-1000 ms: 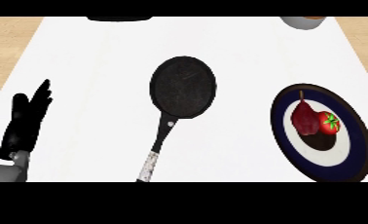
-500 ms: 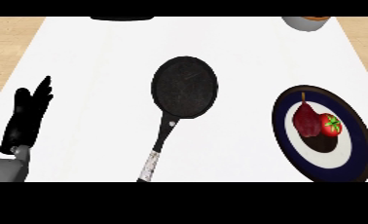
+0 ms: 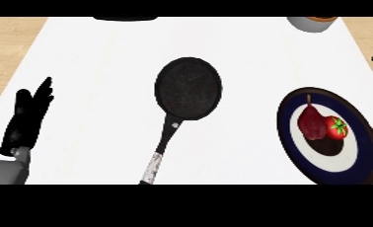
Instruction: Pick the tomato from the plate and place it in the pan
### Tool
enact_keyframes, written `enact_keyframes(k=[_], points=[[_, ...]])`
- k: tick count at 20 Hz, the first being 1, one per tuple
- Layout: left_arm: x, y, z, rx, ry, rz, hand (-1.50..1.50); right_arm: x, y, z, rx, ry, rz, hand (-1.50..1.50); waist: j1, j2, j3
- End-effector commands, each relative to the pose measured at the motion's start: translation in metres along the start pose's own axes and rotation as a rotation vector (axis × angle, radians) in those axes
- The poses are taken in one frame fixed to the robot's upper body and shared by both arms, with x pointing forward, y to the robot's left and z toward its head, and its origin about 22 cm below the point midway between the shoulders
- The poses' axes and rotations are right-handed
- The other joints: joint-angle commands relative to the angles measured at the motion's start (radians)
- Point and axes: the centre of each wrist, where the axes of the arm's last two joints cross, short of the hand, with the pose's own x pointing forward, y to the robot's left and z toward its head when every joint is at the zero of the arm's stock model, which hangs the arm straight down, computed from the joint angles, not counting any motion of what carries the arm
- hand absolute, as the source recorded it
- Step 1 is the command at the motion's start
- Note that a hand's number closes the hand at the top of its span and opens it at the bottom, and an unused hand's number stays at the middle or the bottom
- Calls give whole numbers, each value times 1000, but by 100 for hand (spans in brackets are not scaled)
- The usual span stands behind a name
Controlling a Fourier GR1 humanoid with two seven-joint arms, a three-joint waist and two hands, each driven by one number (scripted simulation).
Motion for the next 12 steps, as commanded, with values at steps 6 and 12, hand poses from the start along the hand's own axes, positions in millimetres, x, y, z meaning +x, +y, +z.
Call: enact_keyframes(k=[6, 12], points=[[-5, 0, -14, 1, 15, -1, 0, 3, 52, -17, 149, 90, 115, -150, -17, -1, 1], [-4, 11, -12, 10, 18, 26, 0, 5, 62, -26, 138, 119, 155, -150, -15, -2, 1]])
